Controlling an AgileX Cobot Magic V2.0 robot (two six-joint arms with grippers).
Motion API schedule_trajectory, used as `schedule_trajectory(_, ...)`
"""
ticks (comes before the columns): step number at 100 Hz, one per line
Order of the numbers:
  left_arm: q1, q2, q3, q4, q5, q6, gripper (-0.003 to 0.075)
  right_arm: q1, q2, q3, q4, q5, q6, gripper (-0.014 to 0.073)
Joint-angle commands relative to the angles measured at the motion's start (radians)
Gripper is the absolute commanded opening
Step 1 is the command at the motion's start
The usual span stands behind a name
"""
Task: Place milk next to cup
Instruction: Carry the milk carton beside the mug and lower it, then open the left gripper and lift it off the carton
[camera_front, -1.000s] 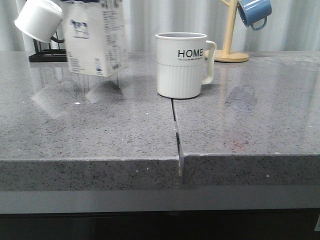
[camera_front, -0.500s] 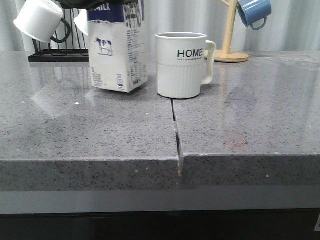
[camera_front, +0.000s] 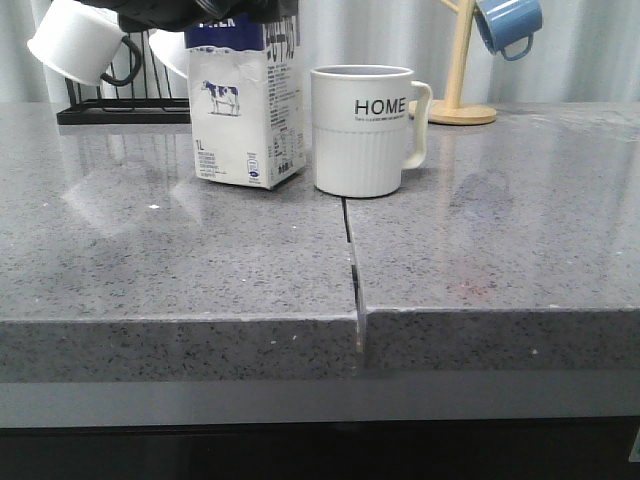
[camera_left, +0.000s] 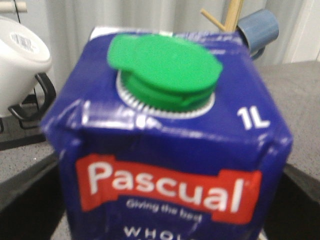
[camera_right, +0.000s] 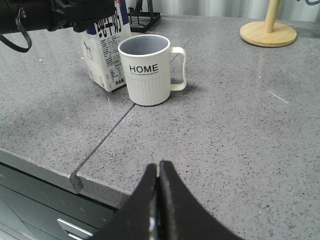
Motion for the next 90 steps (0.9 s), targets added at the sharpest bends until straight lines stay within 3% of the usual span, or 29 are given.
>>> schedule_trajectory(1,-0.009,-0.048,-0.030,-0.005,-0.044,-0.003,0.0690,0.001,0.008,-0.024,-0.006,-0.075,0.000,-0.0037)
schedule_trajectory(21,-0.009,-0.098,-0.019,0.006,0.004,-0.001,0.0639,0.001,0.008,-0.024,-0.006,-0.075,0.000,-0.0037)
schedule_trajectory(55,-0.013,-0.261,-0.010,0.143,0.230,-0.016,0.0622,0.001,0.008,-0.024,-0.006,-0.075,0.000,-0.0037)
schedule_trajectory(76,0.030,-0.396,0.061,0.341,0.320,-0.232,0.0428,0.001,0.008,-0.024,-0.006,-0.075,0.000,-0.0037)
schedule_trajectory(90,0.082,-0.494,0.125,0.371,0.410,-0.246,0.0199,0.001,0.008,-0.024,-0.006,-0.075,0.000,-0.0037)
